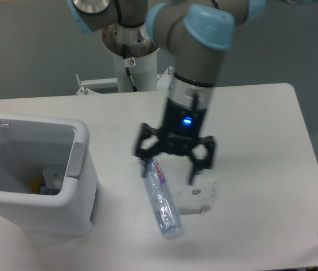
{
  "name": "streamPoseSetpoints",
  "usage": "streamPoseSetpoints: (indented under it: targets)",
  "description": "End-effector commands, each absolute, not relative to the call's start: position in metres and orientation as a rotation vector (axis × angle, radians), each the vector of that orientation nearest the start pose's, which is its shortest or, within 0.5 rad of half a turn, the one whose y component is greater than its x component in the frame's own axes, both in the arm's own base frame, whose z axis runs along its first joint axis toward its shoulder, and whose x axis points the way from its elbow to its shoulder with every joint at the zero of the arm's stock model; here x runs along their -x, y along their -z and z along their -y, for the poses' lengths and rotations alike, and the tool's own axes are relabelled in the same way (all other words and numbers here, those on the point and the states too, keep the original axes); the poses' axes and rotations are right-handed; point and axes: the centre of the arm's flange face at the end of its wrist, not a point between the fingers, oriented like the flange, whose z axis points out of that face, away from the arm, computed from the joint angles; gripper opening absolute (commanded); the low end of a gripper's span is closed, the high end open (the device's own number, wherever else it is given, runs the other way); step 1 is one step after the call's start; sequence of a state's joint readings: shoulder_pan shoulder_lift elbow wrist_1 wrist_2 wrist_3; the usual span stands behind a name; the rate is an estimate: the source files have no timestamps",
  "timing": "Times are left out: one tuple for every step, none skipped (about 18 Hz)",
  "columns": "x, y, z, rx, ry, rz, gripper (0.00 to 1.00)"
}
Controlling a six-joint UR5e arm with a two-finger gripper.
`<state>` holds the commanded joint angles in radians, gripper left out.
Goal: Open the trash can
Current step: 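Push the lid tab to flip the lid open, then withdraw the gripper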
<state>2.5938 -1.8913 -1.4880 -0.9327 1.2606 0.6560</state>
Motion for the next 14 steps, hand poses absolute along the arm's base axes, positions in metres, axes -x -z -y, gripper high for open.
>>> streamPoseSetpoints:
  targets:
    - [0.478,-0.417,-0.465,2.648,-0.16,0.371,1.0]
    - [0.489,-0.41,-0.456,2.683,-0.194,0.338,1.0]
    - [0.501,-0.405,-0.448,2.709,-0.224,0.305,1.0]
    - [0.511,-0.398,-0.441,2.732,-0.244,0.277,1.0]
    - [0.518,-0.391,-0.437,2.755,-0.255,0.226,1.0]
    - [0.527,-0.382,-0.432,2.783,-0.269,0.156,1.0]
    - [0.536,-0.373,-0.427,2.82,-0.288,0.084,1.0]
    - [0.544,-0.359,-0.425,2.876,-0.301,0.01,1.0]
    - [0.55,-0.344,-0.423,2.931,-0.322,-0.055,1.0]
    - [0.557,-0.337,-0.421,2.976,-0.344,-0.103,1.0]
    - [0.56,-0.334,-0.42,3.006,-0.365,-0.132,1.0]
    - [0.559,-0.331,-0.419,3.02,-0.367,-0.154,1.0]
    - [0.558,-0.331,-0.419,3.026,-0.366,-0.163,1.0]
    - [0.556,-0.329,-0.42,3.027,-0.362,-0.165,1.0]
